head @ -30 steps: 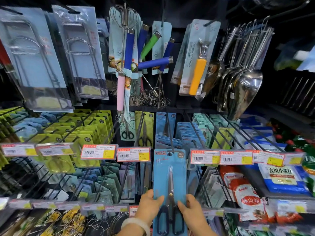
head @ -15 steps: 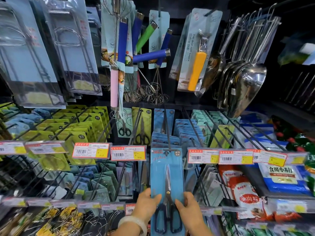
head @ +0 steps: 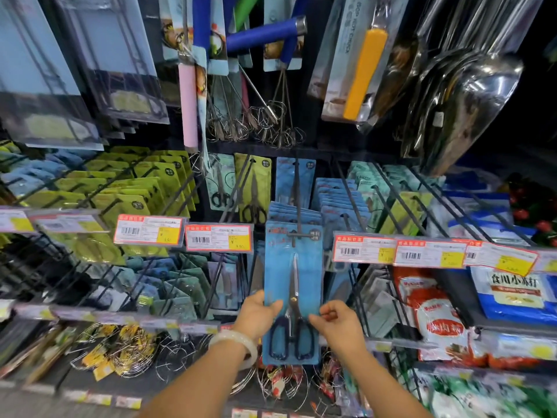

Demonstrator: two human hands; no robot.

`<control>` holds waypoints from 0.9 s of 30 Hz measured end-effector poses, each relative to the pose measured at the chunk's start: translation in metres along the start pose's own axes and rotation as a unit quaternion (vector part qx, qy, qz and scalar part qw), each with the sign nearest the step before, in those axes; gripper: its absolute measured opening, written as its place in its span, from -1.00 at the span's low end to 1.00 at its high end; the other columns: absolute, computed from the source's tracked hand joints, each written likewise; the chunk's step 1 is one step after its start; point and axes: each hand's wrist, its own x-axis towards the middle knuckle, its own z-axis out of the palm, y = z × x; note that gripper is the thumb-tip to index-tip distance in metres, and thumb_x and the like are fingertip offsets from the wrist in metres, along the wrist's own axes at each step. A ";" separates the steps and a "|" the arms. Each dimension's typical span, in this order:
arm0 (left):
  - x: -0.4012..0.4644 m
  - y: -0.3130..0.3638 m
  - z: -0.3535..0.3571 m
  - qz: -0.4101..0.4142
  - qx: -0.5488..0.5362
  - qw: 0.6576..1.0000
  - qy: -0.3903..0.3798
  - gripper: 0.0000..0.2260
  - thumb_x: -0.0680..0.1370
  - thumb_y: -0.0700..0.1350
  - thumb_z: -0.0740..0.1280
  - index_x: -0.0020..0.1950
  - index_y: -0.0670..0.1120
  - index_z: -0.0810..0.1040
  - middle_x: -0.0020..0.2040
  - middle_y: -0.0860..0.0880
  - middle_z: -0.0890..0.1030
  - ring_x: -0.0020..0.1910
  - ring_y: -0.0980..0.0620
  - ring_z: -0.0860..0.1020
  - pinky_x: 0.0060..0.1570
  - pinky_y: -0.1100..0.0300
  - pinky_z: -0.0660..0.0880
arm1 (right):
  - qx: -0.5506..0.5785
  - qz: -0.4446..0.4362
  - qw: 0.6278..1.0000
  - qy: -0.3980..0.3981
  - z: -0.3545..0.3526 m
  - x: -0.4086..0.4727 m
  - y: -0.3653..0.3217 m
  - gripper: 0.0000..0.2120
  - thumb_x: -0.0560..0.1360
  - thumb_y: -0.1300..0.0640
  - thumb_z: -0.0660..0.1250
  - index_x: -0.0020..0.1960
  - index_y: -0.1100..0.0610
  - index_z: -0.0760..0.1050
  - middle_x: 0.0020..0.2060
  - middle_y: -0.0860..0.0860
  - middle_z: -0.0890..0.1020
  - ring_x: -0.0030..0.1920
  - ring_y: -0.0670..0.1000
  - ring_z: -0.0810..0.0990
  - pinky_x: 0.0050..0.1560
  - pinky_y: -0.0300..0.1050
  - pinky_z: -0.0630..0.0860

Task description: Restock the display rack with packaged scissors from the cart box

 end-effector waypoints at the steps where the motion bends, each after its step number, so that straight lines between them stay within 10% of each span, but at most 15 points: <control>1: 0.001 0.000 0.000 -0.004 -0.004 1.000 0.000 -0.86 0.55 -0.23 0.30 -0.14 0.00 0.53 -0.06 -0.08 0.64 -0.02 -0.07 0.59 0.10 0.01 0.53 | 0.007 -0.001 1.000 -0.010 -0.001 0.002 0.001 -0.83 0.42 0.18 0.42 -0.19 0.12 0.41 -0.24 0.02 0.54 -0.16 0.01 0.54 -0.02 -0.08 0.56; 27: 0.000 -0.006 0.008 -0.022 -0.017 0.999 -0.016 -0.76 0.58 -0.21 0.27 0.25 -0.16 0.50 0.15 -0.16 0.62 0.17 -0.17 0.58 0.21 -0.19 0.48 | 0.071 -0.003 0.980 -0.184 -0.023 0.032 0.015 -0.79 0.40 0.31 0.43 -0.26 0.10 0.44 -0.31 -0.01 0.48 -0.26 -0.05 0.45 -0.02 -0.08 0.52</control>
